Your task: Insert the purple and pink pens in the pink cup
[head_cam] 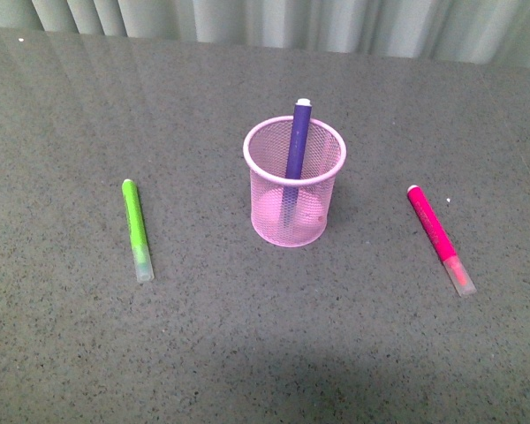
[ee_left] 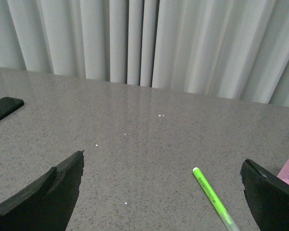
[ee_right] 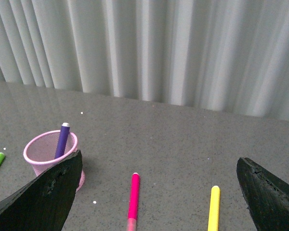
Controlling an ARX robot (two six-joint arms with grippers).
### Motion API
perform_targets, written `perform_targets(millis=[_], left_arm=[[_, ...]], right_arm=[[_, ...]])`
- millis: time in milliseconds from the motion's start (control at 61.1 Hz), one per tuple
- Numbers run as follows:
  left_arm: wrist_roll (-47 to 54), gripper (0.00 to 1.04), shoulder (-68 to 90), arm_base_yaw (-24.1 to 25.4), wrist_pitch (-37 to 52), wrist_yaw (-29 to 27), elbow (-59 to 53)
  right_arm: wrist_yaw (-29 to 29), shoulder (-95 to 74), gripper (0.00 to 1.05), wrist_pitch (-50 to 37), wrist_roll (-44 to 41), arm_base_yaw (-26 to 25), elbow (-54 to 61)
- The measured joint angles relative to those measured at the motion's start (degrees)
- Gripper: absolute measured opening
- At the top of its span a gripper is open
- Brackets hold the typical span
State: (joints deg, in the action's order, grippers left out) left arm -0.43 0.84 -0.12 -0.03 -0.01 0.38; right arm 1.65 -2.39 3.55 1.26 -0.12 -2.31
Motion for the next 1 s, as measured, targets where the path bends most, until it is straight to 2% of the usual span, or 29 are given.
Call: perform_targets(millis=[33,65,115,147,196,344,507,720,998], left_arm=[[0.0,0.97,0.0,0.0,0.0,0.0,0.0],[0.0,0.97,0.0,0.0,0.0,0.0,0.0],[0.0,0.97,0.0,0.0,0.0,0.0,0.0],[0.0,0.97,0.0,0.0,0.0,0.0,0.0],[0.0,0.97,0.0,0.0,0.0,0.0,0.0],[0.0,0.97,0.0,0.0,0.0,0.0,0.0],[0.0,0.97,0.0,0.0,0.0,0.0,0.0],[0.0,0.97,0.0,0.0,0.0,0.0,0.0],[0.0,0.97,0.0,0.0,0.0,0.0,0.0]], right_arm=[[0.1,-7.9,0.97,11.1,0.5,-1.6,-5.7],[-1.3,-16.6,0.97,15.8,-0.7,-4.2,-10.5],[-3.5,-31.4,0.97,13.6,-3.9,-7.0,-18.3],[-4.6,-38.5,0.97,11.0,-6.7,-7.0,-23.2],[-6.7,-49.0,0.97,8.3,-11.5,-6.1,-31.6],[-7.4,-66.1,0.97,9.2,-19.4,-3.0,-44.0],[-5.5,-78.1,0.97,12.4,-23.7,-0.4,-50.8],[-0.9,-89.3,0.97,13.6,-25.8,6.1,-55.6],[3.9,-99.8,0.97,13.0,-25.5,8.1,-60.2]])
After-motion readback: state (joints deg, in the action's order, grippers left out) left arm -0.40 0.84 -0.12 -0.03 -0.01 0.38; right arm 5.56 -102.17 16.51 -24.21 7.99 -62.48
